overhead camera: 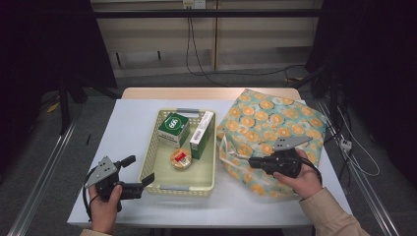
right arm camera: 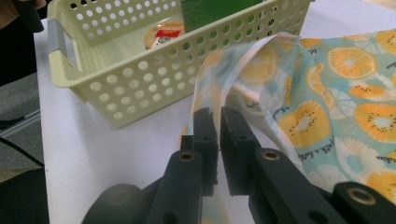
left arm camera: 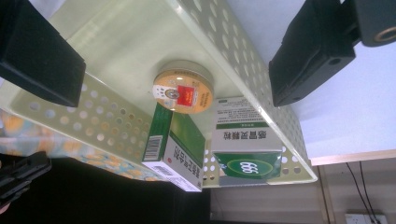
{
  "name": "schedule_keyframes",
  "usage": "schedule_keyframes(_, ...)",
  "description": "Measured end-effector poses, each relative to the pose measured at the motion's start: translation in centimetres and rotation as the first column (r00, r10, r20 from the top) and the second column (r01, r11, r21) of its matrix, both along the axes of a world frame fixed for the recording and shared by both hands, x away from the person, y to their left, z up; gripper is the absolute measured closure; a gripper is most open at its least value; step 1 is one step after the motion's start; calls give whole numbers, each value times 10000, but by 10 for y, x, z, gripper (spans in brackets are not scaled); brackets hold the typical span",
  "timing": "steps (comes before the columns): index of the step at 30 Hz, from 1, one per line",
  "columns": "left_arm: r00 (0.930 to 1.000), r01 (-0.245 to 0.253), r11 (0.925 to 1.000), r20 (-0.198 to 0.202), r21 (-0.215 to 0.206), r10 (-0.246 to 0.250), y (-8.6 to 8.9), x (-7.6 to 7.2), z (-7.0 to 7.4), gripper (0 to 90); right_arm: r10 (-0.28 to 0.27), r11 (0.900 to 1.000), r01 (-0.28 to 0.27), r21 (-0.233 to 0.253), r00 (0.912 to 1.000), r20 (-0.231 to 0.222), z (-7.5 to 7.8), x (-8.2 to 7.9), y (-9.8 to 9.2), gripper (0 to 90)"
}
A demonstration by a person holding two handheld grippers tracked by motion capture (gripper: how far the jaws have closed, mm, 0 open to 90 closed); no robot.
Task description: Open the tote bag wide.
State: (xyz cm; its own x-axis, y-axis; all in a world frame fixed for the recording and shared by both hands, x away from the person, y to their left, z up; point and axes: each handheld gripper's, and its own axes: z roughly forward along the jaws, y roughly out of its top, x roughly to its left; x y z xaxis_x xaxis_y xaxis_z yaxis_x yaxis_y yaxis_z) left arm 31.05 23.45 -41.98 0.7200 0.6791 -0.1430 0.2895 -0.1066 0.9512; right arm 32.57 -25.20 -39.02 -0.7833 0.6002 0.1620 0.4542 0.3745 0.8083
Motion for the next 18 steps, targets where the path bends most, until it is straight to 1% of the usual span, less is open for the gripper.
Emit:
schedule_keyframes(1, 10000, -2, 10000, -17, 6, 2, 0, 0, 0, 37, 17, 10000, -17, 45, 10000, -31, 1, 0, 0, 894)
schedule_keyframes(2, 10000, -4, 10000, -4, -4, 4, 0, 0, 0, 37, 62, 10000, -62, 29, 10000, -50, 1, 0, -1, 900)
schedule_keyframes(4, 10000, -12, 10000, 7, 3, 12, 1, 0, 0, 37, 30, 9999, -30, -158, 10000, -1, 0, 0, 0, 900)
schedule_keyframes(6, 10000, -14, 10000, -8, -9, 14, 0, 0, 0, 37, 130, 9998, -131, -128, 9999, -80, -3, -1, 1, 900)
schedule_keyframes(7, 10000, -6, 10000, -14, 5, 6, 0, 0, 0, 37, 261, 9997, -262, 0, 9995, -184, -4, -2, 2, 887)
schedule_keyframes(8, 10000, 5, 10000, -30, 6, -5, 0, 0, 0, 37, 336, 9994, -334, 89, 9991, -270, -6, -3, 3, 822)
schedule_keyframes(9, 10000, 10, 10000, -31, 6, -10, 0, 0, 0, 37, 462, 9989, -462, 9, 9983, -347, -9, -5, 6, 755)
schedule_keyframes(11, 10000, 9, 10000, -24, 15, -9, 0, 0, 0, 37, 565, 9978, -574, -333, 9981, -256, -14, -11, 11, 679)
schedule_keyframes(13, 10000, 8, 10000, -35, 25, -8, 0, 0, -1, 37, 750, 9964, -762, -377, 9966, -330, -21, -17, 15, 636)
schedule_keyframes(14, 10000, 13, 10000, -20, 12, -13, 0, 0, -1, 37, 798, 9958, -814, -430, 9961, -383, -24, -19, 17, 635)
schedule_keyframes(15, 10000, -14, 10000, -37, -9, 14, 0, 0, -1, 37, 847, 9945, -872, -583, 9955, -431, -27, -21, 18, 635)
schedule_keyframes(16, 10000, -3, 10000, -25, 2, 3, 0, 0, 0, 37, 852, 9924, -889, -848, 9953, -465, -29, -23, 19, 643)
schedule_keyframes(18, 10000, 46, 10000, -4, 21, -46, 0, 0, 0, 37, 668, 9858, -702, -1525, 9974, -267, -33, -23, 18, 710)
